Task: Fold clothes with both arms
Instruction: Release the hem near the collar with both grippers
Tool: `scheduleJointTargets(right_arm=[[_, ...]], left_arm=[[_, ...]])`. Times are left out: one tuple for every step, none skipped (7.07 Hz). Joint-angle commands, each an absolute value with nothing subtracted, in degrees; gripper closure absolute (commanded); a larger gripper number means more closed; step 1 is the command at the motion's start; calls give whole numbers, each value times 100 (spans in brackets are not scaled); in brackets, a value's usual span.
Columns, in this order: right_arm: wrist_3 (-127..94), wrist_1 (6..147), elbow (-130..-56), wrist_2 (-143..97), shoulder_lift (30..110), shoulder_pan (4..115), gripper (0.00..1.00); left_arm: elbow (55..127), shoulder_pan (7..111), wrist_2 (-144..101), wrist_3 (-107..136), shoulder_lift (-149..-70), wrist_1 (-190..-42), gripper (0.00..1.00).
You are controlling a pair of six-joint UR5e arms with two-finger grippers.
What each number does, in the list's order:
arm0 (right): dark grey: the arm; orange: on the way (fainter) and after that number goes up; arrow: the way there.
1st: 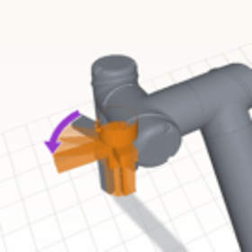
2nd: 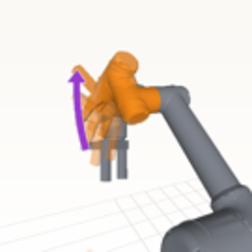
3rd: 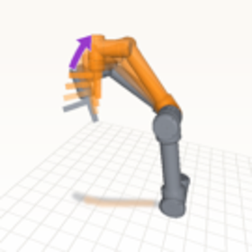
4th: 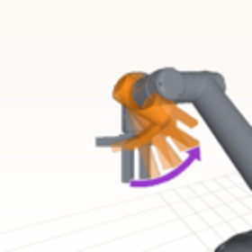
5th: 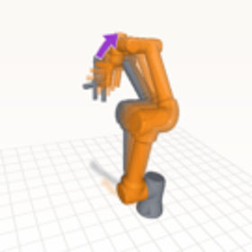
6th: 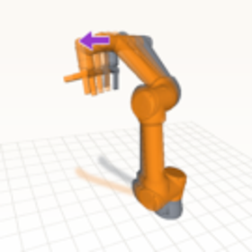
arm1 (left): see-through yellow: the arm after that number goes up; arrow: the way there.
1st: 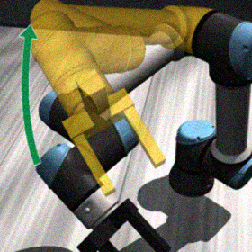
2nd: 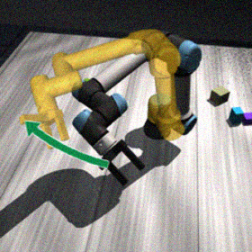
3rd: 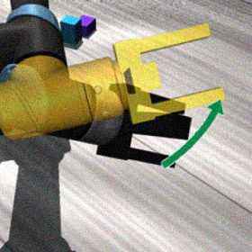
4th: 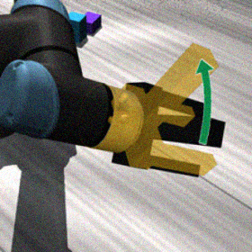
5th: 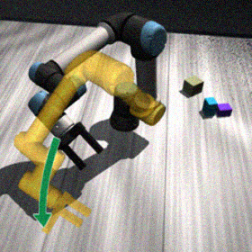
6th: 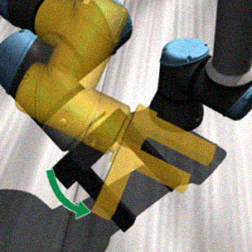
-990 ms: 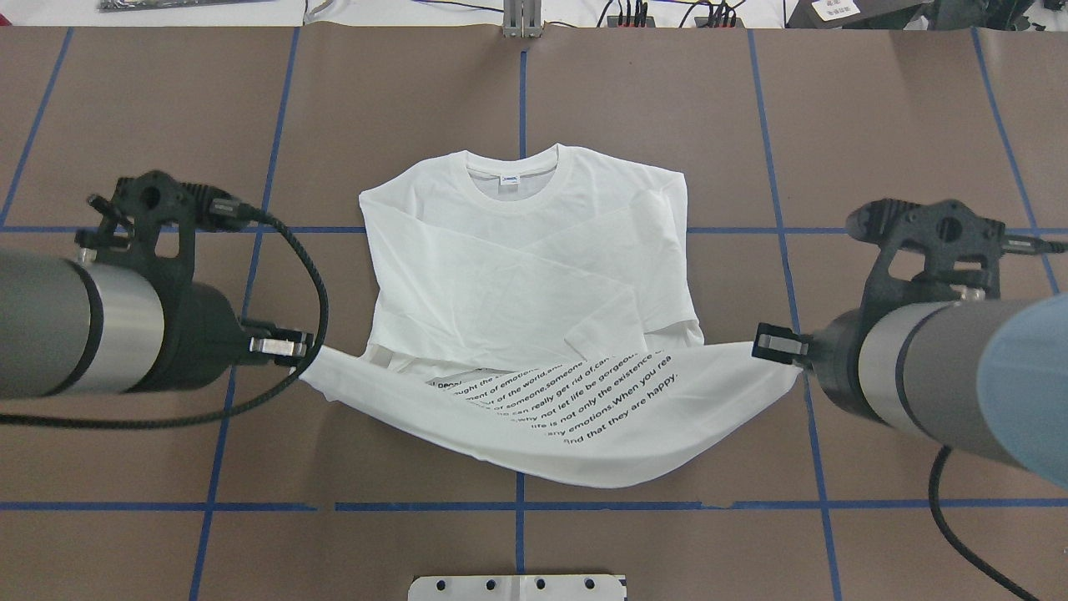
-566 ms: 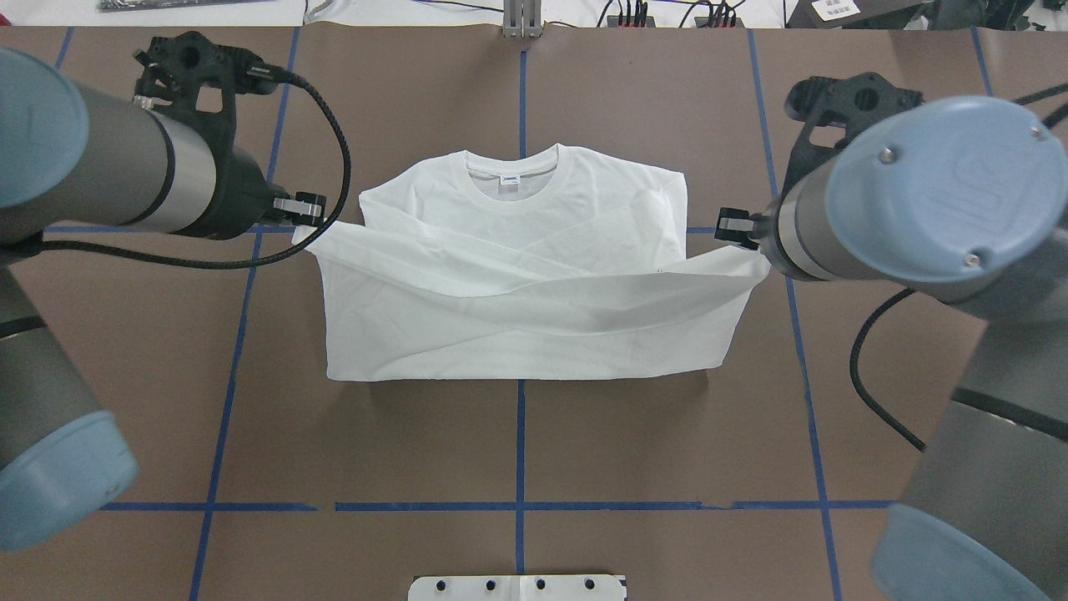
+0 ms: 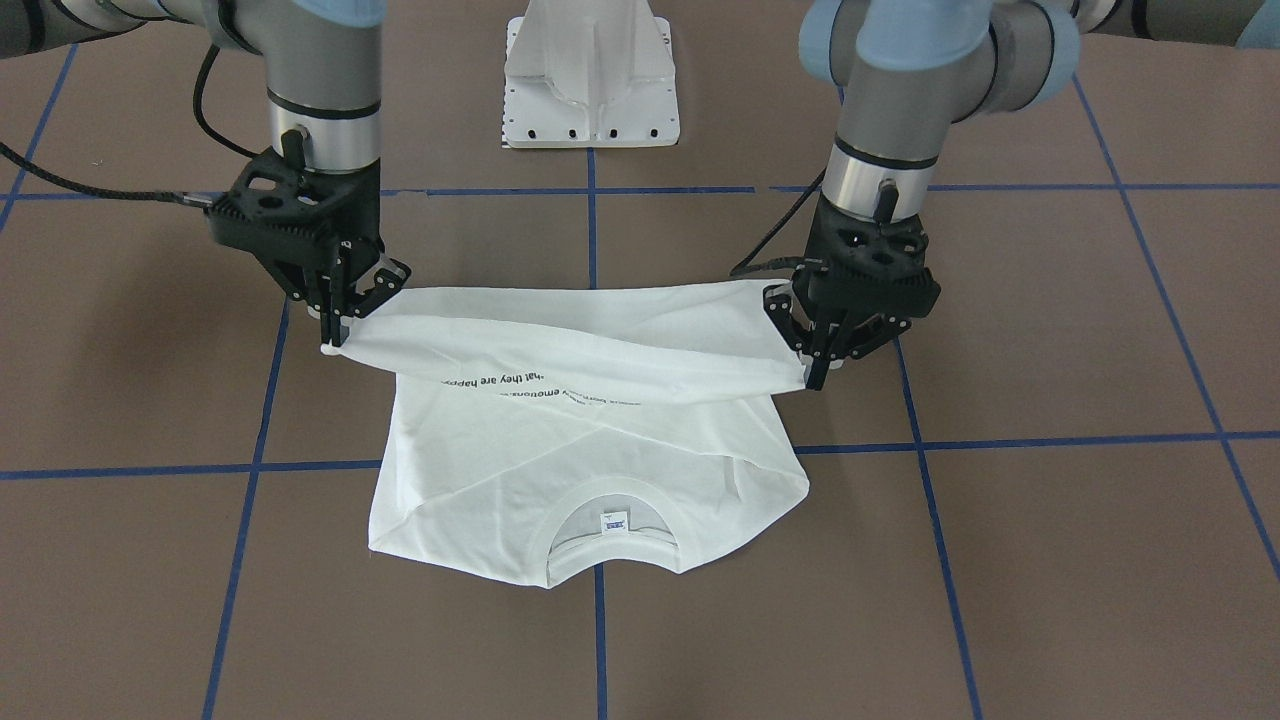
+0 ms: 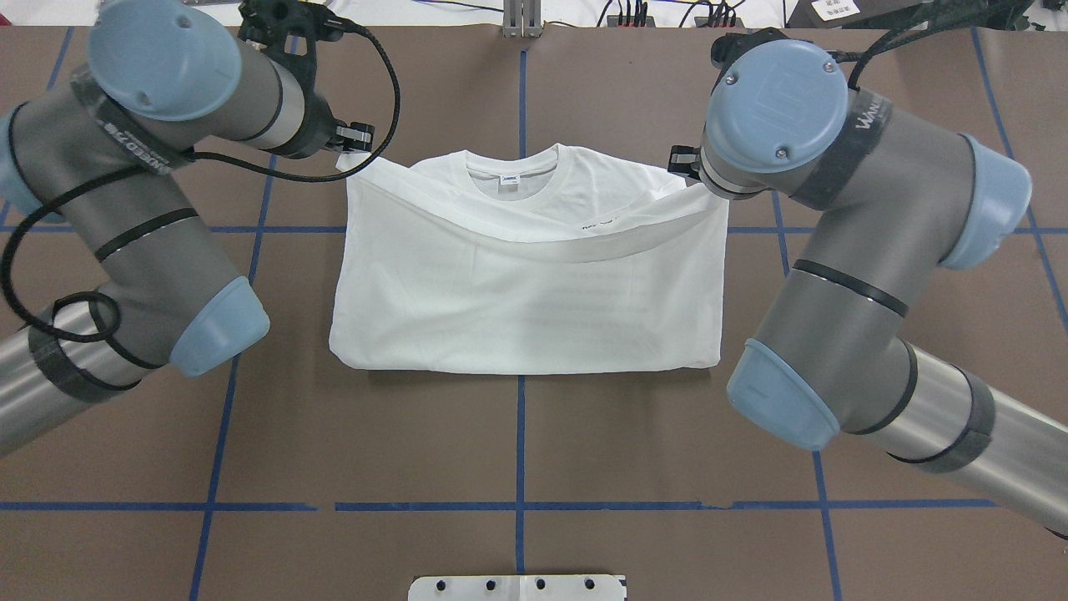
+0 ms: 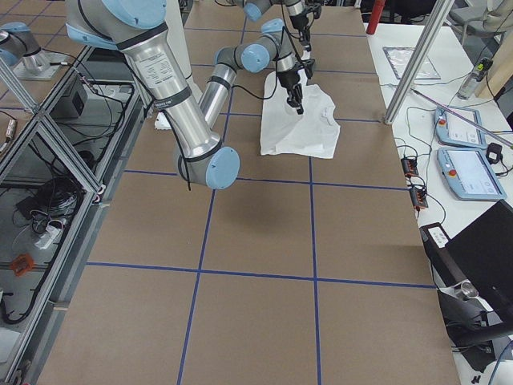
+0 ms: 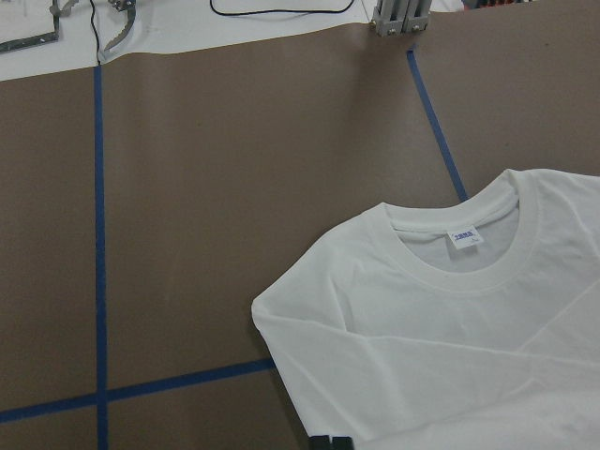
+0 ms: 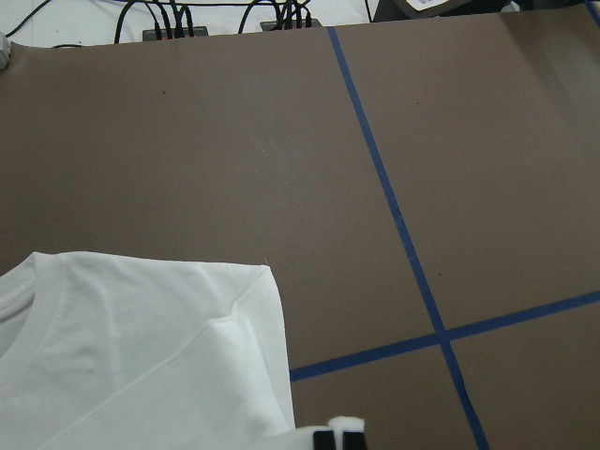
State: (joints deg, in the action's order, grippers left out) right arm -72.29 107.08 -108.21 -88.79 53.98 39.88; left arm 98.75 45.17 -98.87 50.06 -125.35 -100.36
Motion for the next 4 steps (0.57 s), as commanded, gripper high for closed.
scheduleJointTargets(right_arm=[[-7102,9742,-9541,-8859,5107,4043,100],[-7093,9512,-9162,-8842,5115,4043,100],[-7093,9414,-9036,-8842,5115,4052,100],[-7023,9422,-9018,-8842,5124,4087,100]], left_arm=[[8609,4526,-9756,5001,-12753,-11140,100],[8265,4518,-9564,5001,-12779,-11423,100],[8018,4518,-9493,5001,-12788,-11617,100],[7842,4509,-9483,5001,-12771,-11645,100]])
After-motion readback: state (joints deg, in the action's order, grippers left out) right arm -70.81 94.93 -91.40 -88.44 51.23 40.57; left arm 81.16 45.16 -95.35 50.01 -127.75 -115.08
